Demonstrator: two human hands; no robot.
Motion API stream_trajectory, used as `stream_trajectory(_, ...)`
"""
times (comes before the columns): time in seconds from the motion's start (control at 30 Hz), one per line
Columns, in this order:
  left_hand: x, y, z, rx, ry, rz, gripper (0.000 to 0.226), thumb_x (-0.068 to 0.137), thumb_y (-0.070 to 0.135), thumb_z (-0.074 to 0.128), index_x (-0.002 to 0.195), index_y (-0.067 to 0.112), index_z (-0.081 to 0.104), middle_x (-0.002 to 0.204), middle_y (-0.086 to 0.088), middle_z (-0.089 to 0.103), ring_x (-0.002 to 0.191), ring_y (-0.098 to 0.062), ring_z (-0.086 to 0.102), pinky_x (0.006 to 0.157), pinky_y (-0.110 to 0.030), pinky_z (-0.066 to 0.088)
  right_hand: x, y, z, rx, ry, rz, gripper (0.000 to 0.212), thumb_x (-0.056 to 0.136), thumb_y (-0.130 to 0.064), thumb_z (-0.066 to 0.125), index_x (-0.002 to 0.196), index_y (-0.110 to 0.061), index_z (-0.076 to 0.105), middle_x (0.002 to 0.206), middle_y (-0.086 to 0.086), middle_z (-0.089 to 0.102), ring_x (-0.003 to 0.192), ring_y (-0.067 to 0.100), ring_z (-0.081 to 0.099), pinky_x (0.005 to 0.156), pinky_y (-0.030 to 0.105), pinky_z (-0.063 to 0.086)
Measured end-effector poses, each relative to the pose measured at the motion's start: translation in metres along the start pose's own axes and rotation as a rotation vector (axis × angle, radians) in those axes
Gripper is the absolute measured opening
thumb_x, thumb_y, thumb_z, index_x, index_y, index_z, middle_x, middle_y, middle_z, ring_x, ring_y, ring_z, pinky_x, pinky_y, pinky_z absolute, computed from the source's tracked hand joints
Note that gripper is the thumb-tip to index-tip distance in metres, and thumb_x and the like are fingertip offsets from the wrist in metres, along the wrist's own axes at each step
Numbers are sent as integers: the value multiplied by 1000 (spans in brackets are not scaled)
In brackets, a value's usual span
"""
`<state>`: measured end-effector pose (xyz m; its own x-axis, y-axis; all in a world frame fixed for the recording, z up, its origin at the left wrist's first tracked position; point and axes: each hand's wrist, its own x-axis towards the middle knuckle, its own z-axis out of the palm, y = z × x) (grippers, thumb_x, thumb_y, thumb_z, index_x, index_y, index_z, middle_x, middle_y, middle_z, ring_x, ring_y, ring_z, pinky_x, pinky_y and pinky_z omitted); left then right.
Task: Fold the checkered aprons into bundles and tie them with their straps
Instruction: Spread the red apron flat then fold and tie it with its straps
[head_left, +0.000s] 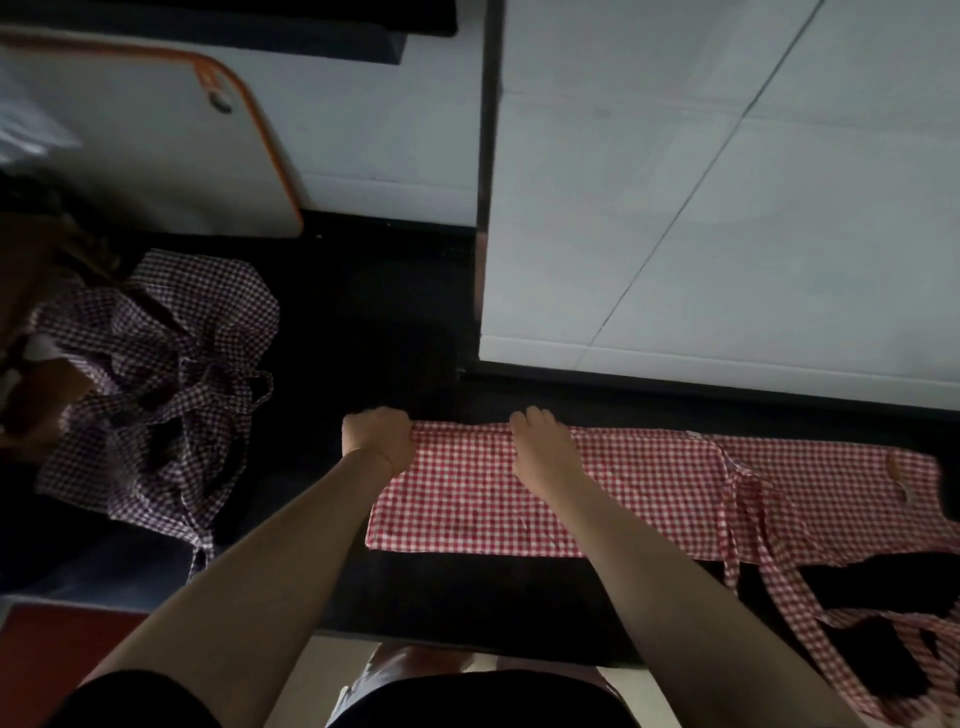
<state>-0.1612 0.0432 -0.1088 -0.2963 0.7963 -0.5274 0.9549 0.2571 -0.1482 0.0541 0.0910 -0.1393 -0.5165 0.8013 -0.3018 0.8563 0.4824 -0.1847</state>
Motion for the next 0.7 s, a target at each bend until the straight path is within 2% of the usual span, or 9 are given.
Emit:
stream_trajectory(0.13, 3, 1, 8, 35, 90, 7, 28, 95, 24, 45, 115, 18, 63, 118, -4, 61, 111, -23, 55, 93, -35, 41, 2, -6, -1, -8, -37, 55, 43, 92, -12, 60, 133, -13, 48, 126, 6, 52, 117, 21, 49, 100, 34, 44)
stream_trajectory(0.2, 5, 9, 11, -22, 137, 106, 31, 94, 28, 46, 120, 18, 60, 122, -5, 56, 114, -23, 51, 97, -36, 41, 4, -8, -3, -4, -56, 77, 40, 93, -13, 59, 132, -13, 48, 127, 6, 51, 117, 21, 48, 100, 35, 44)
stream_trajectory(0.3, 10, 19, 14, -178, 102, 238, 33, 95, 34, 50, 120, 16, 61, 125, -6, 53, 117, -24, 49, 97, -37, 44, 8, -6, -5, -7, -78, 105, 41, 93, -14, 61, 131, -14, 48, 127, 5, 50, 118, 21, 47, 99, 35, 45)
stream_trajectory(0.47, 16, 22, 12, -197, 55, 216, 34, 99, 27, 44, 127, 13, 57, 131, -9, 51, 122, -25, 47, 99, -35, 47, 12, 6, -12, -52, -160, 237, 36, 98, -18, 53, 133, -10, 49, 129, 9, 51, 120, 25, 46, 103, 41, 41)
stream_trajectory(0.7, 12, 19, 5, -191, 45, 220, 35, 99, 26, 45, 131, 15, 54, 131, -8, 50, 122, -24, 48, 91, -34, 48, 18, 23, -27, -91, -330, 318, 54, 96, -13, 58, 145, -8, 36, 141, 15, 42, 131, 32, 39, 108, 46, 40)
